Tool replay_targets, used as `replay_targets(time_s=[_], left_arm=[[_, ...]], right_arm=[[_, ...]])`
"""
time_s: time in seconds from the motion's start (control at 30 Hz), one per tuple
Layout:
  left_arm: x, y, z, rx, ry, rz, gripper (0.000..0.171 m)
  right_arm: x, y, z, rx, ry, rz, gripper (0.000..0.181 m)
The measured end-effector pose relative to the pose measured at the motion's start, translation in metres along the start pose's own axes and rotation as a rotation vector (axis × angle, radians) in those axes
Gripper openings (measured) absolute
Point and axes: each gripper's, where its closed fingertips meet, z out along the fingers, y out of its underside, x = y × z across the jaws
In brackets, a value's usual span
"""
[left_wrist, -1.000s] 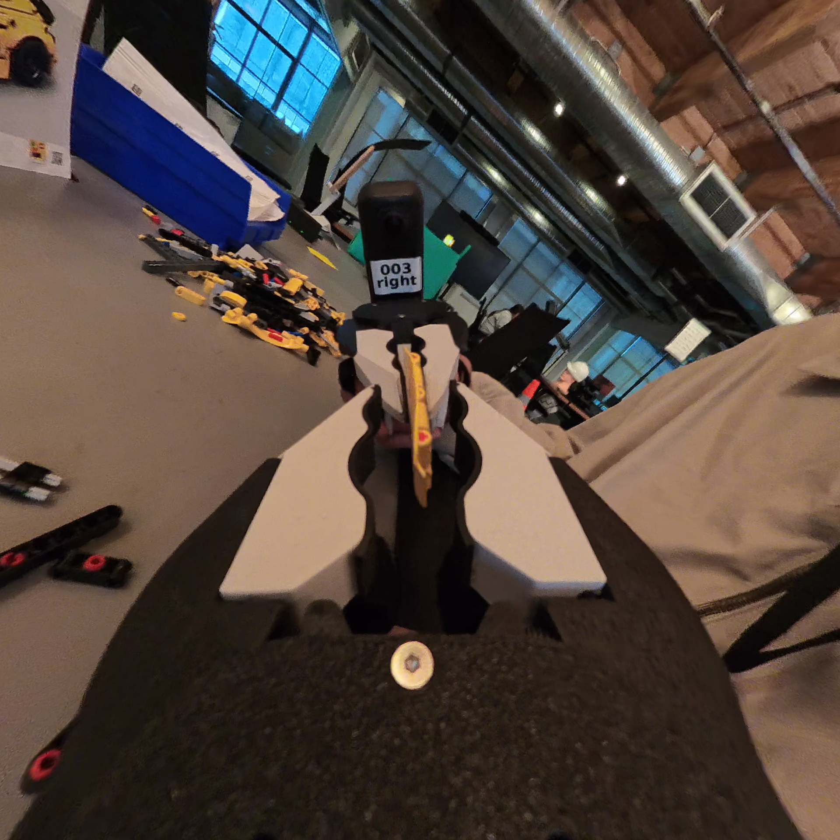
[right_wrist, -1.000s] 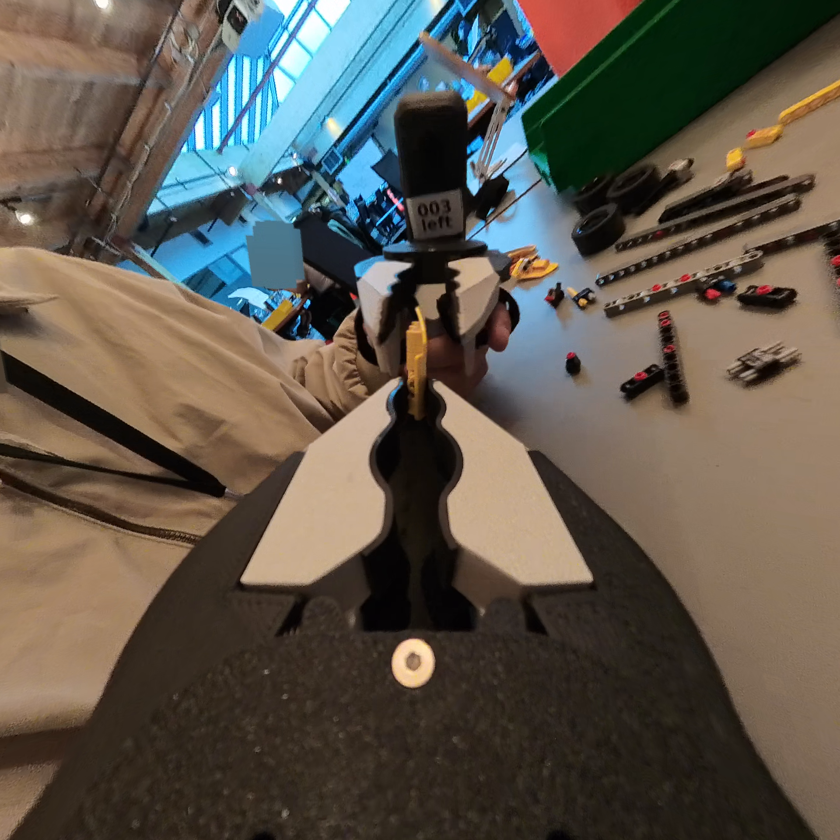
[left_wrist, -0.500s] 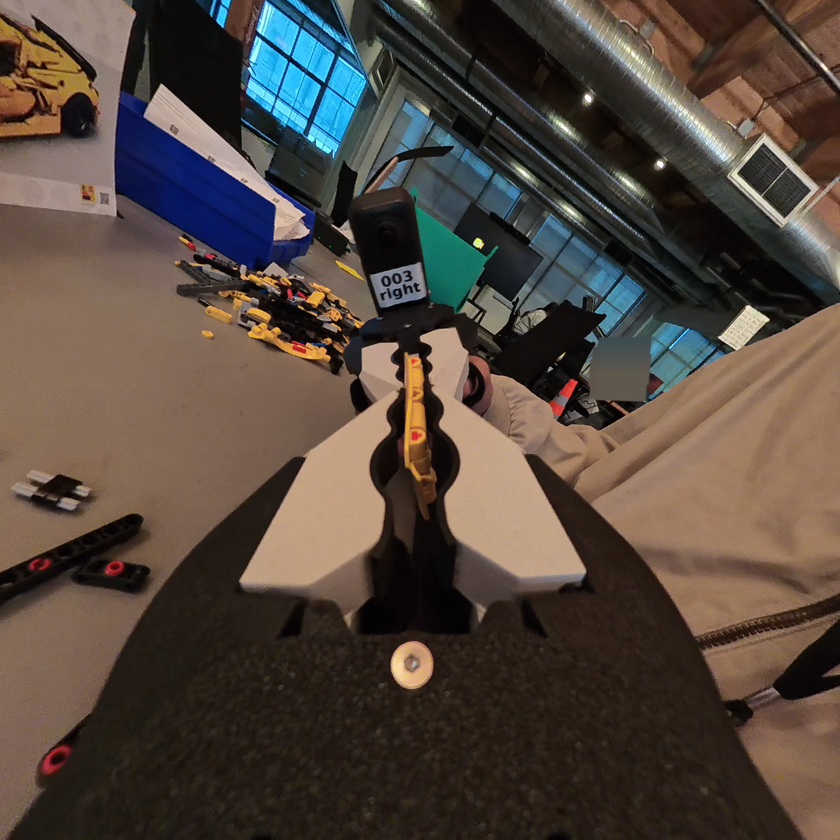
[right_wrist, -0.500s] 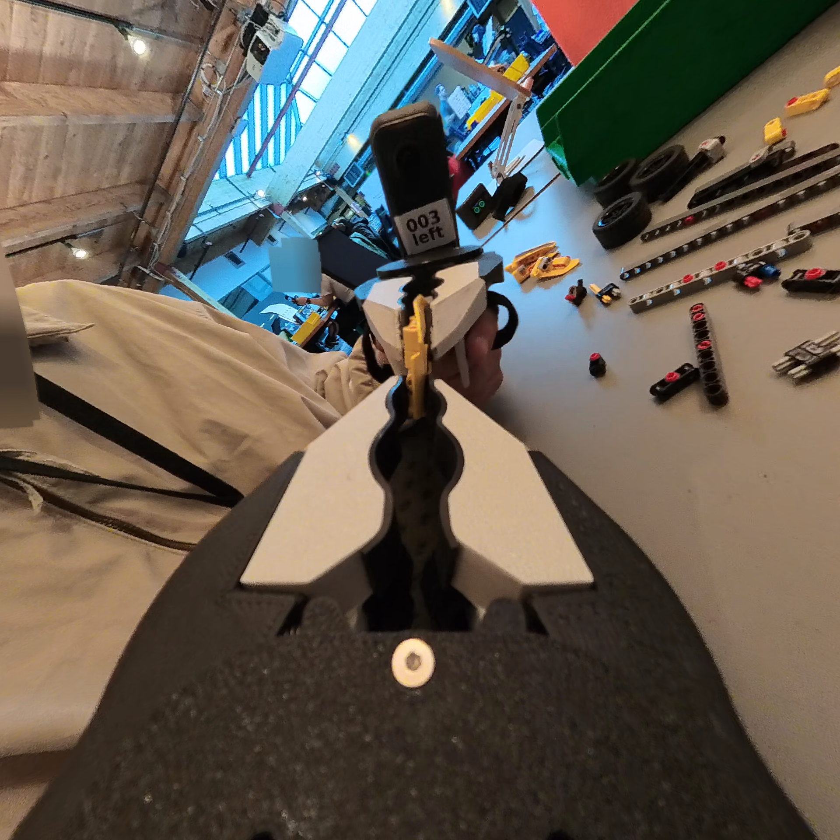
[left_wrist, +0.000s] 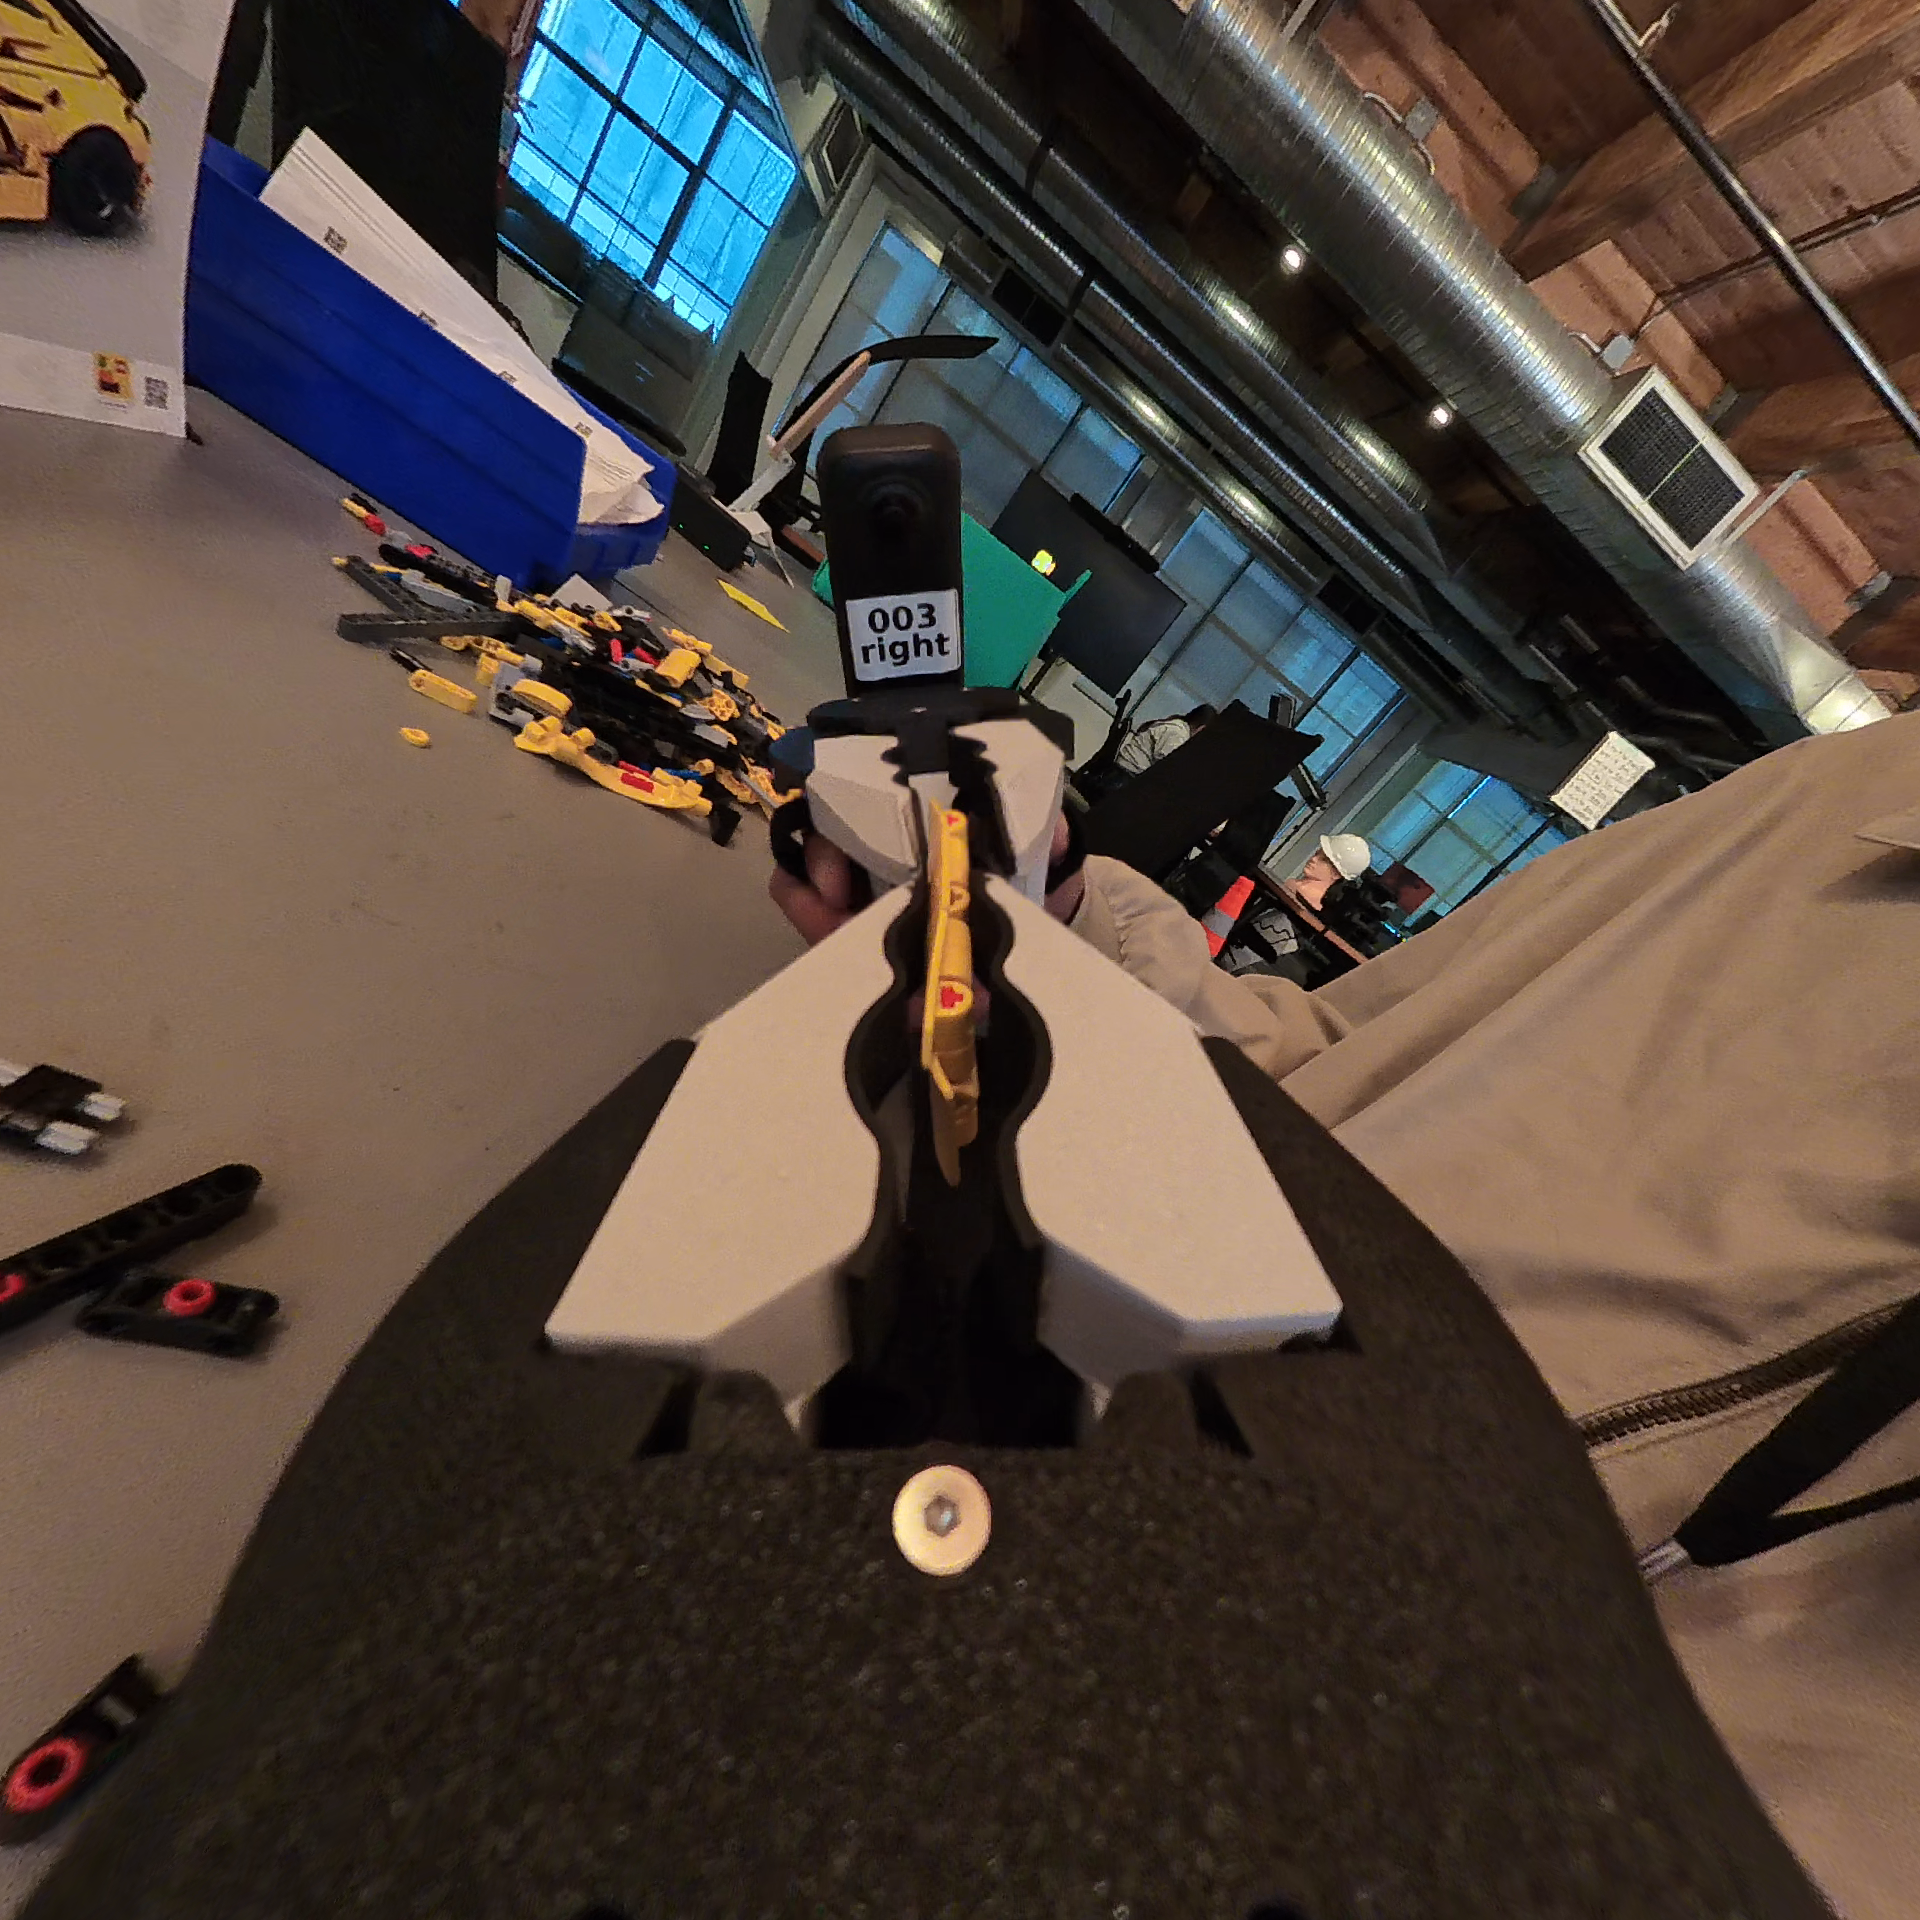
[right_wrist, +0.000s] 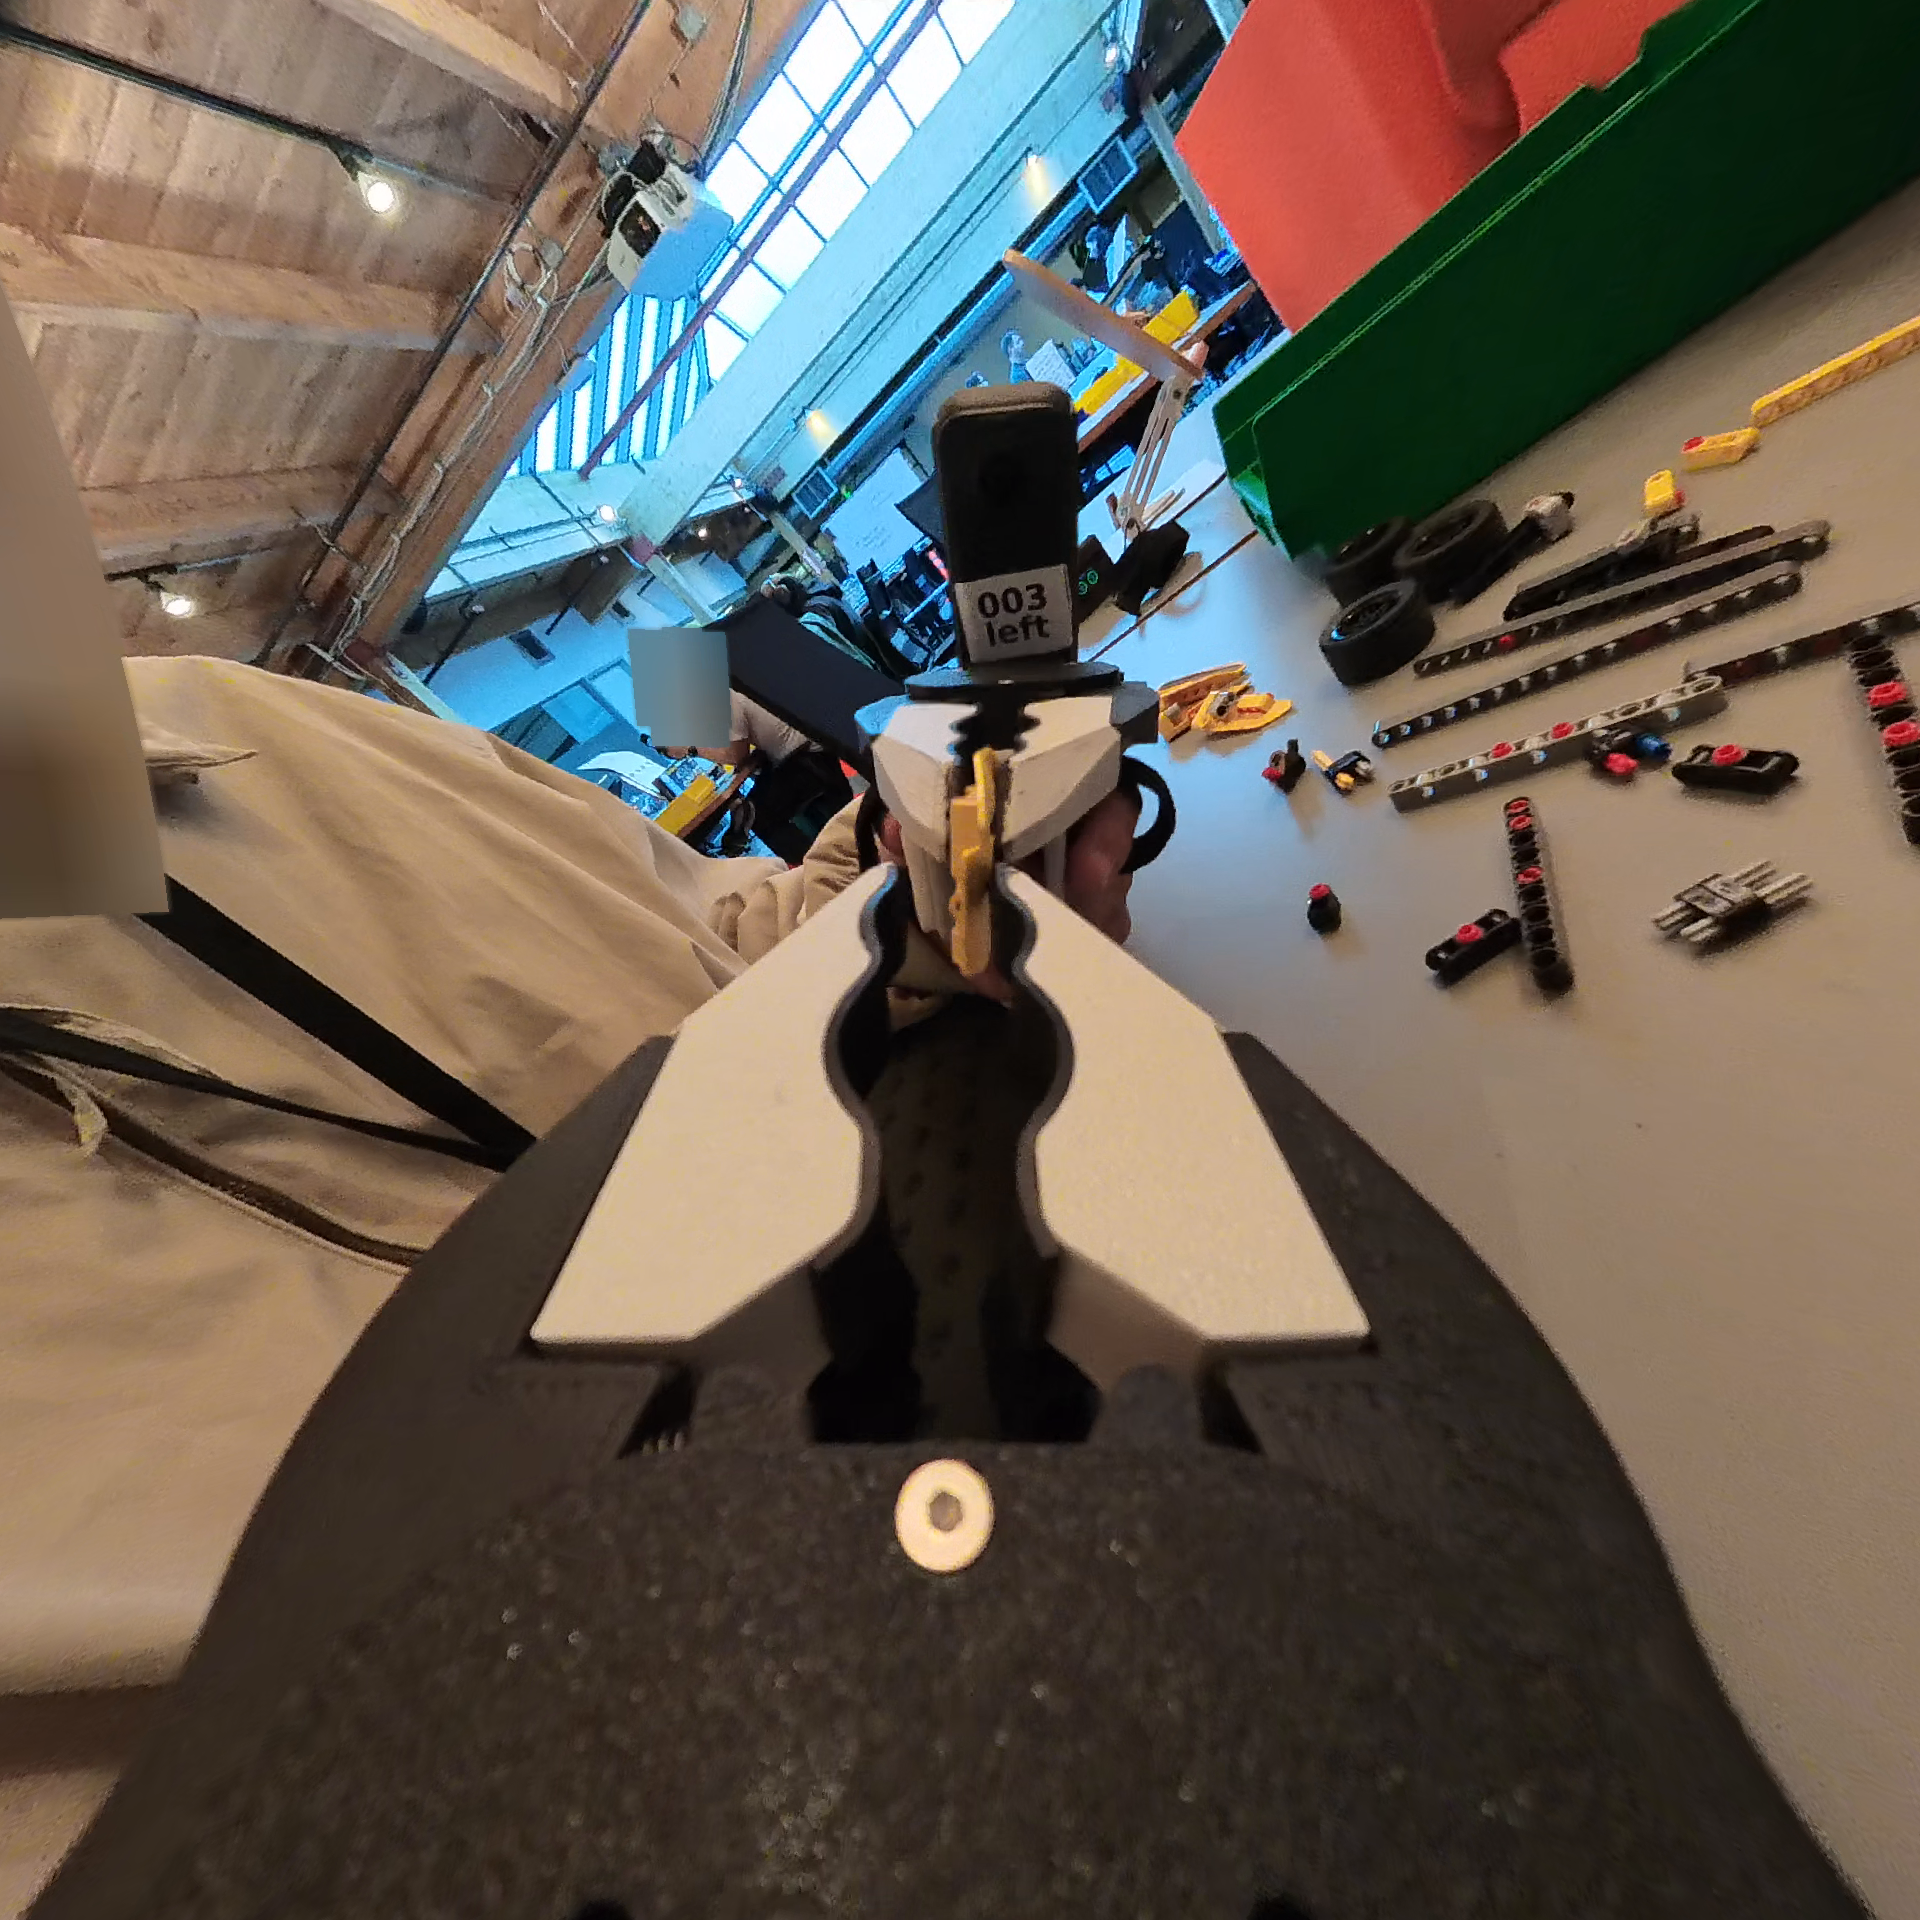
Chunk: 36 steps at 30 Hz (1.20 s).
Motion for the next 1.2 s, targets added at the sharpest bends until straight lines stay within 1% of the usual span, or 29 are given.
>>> replay_targets(time_s=[0.1, 0.17, 0.4, 0.47, 0.53, 0.63, 0.7, 0.8, 0.87, 1.13, 1.17, 1.2], left_arm=[[0.002, 0.006, 0.003, -0.035, 0.004, 0.020, 0.006], [0.003, 0.008, 0.005, -0.047, 0.005, 0.027, 0.006], [0.002, 0.010, 0.005, -0.061, 0.011, 0.008, 0.006], [0.002, 0.013, 0.007, -0.076, 0.009, 0.011, 0.006], [0.002, 0.014, 0.007, -0.083, 0.008, 0.017, 0.006], [0.000, 0.014, 0.007, -0.082, -0.004, 0.012, 0.006], [0.002, 0.010, 0.006, -0.067, 0.006, 0.006, 0.006], [0.002, 0.007, 0.005, -0.055, -0.026, 0.060, 0.006], [0.004, 0.005, 0.003, -0.048, -0.020, 0.066, 0.006], [0.005, 0.005, 0.002, -0.043, -0.020, 0.058, 0.006], [0.005, 0.001, -0.001, -0.016, -0.020, 0.057, 0.006], [0.004, -0.017, -0.016, 0.096, -0.008, 0.026, 0.006]], right_arm=[[0.001, -0.002, 0.000, 0.010, 0.002, 0.001, 0.013], [0.000, -0.002, -0.001, 0.011, -0.001, -0.006, 0.006], [0.001, 0.000, 0.000, 0.005, 0.007, -0.001, 0.006], [0.000, 0.002, 0.003, -0.006, -0.001, 0.000, 0.011], [0.002, 0.004, 0.004, -0.025, 0.019, -0.017, 0.007], [0.004, 0.006, 0.003, -0.038, 0.033, -0.005, 0.006], [0.003, 0.004, 0.002, -0.044, 0.038, -0.037, 0.007], [0.002, 0.002, 0.002, -0.043, 0.024, -0.029, 0.006], [0.000, 0.002, 0.004, -0.044, 0.021, -0.037, 0.006], [0.000, 0.002, 0.000, -0.043, 0.020, -0.038, 0.006], [0.001, 0.002, -0.002, -0.033, 0.025, -0.031, 0.006], [0.001, -0.009, -0.015, 0.036, 0.016, -0.003, 0.006]])
